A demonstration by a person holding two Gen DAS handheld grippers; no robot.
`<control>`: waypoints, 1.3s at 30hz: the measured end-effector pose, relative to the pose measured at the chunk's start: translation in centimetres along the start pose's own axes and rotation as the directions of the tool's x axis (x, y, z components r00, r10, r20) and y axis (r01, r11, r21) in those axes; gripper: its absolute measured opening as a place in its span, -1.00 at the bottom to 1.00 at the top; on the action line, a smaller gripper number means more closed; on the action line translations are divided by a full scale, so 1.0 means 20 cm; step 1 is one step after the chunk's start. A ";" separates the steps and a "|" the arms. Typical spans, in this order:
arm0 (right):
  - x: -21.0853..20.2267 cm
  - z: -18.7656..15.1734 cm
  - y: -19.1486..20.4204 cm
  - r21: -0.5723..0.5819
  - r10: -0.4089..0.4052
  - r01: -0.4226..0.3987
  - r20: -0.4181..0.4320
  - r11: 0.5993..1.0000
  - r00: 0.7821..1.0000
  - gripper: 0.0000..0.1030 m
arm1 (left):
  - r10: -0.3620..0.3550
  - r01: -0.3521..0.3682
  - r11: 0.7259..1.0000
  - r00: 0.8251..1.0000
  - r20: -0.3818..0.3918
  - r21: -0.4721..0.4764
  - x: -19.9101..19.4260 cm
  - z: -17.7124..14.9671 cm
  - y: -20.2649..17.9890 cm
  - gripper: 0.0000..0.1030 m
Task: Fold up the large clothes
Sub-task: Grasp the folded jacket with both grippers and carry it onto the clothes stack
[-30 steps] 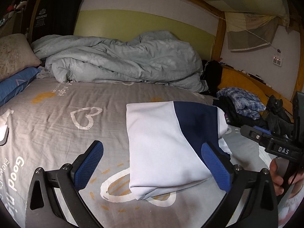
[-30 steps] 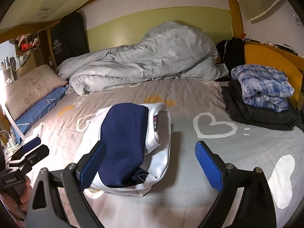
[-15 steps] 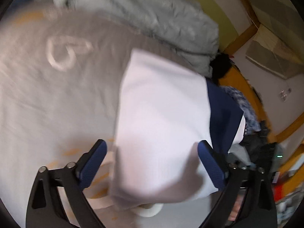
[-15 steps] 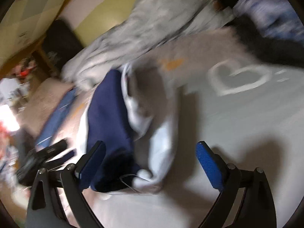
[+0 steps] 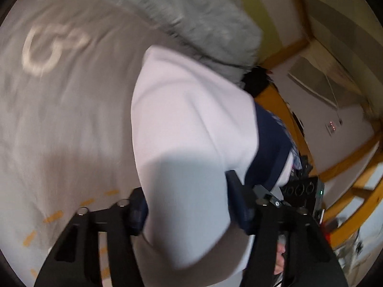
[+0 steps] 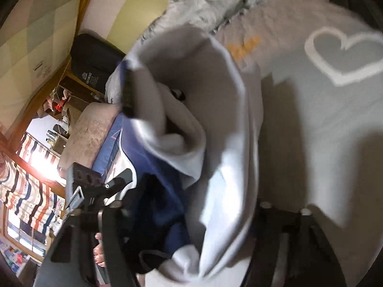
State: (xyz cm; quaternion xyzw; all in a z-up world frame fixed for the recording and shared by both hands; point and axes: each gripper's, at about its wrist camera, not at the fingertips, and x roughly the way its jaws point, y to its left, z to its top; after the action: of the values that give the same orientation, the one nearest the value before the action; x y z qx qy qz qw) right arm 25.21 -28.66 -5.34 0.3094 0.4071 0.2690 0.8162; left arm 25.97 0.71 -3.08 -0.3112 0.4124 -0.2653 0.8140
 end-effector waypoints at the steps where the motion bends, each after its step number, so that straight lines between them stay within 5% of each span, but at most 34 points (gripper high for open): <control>1: -0.03 0.01 0.03 -0.012 -0.005 0.005 0.004 1.000 1.000 0.10 | -0.001 0.001 1.000 1.000 0.005 0.013 -0.01 0.01 -0.04 0.02; 6: -0.25 0.10 0.15 -0.039 -0.016 0.019 0.057 0.999 0.998 0.10 | -0.034 0.030 0.995 0.999 0.040 0.097 -0.04 0.11 -0.37 0.02; 11: -0.68 0.34 0.23 -0.085 -0.051 0.066 0.170 0.994 0.984 0.10 | -0.128 0.119 0.974 0.991 0.035 0.191 0.09 0.29 -0.83 0.02; 17: -1.26 0.69 0.10 -0.074 -0.100 0.133 0.343 0.988 0.934 0.11 | -0.217 0.213 0.932 0.976 -0.019 0.294 0.50 0.48 -1.45 0.02; 21: -1.54 0.89 -0.08 -0.033 -0.142 0.171 0.414 0.985 0.899 0.11 | -0.258 0.266 0.913 0.964 -0.066 0.310 0.80 0.49 -1.68 0.02; 25: -1.67 1.00 -0.34 0.000 -0.197 0.223 0.465 0.975 0.863 0.11 | -0.236 0.254 0.914 0.967 -0.095 0.317 1.13 0.47 -1.78 0.02; 31: -1.61 1.13 -0.86 0.133 -0.282 0.249 0.418 0.959 0.863 0.12 | -0.115 0.152 0.940 0.984 -0.136 0.305 1.69 0.41 -1.71 0.05; 34: -1.56 1.15 -1.04 0.170 -0.323 0.276 0.409 0.946 0.854 0.12 | -0.123 0.152 0.945 0.985 -0.118 0.288 1.80 0.34 -1.65 0.14; 39: -1.58 1.14 -1.03 0.179 -0.409 0.367 0.402 0.913 0.819 0.29 | -0.123 0.155 0.937 0.985 -0.119 0.314 1.83 0.30 -1.61 0.33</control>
State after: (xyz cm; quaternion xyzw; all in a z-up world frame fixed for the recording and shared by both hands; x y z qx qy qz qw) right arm 31.49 -70.72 6.28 0.3094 0.2830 0.0027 0.9078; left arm 44.34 -44.17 4.57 -0.1890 0.3799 -0.4010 0.8119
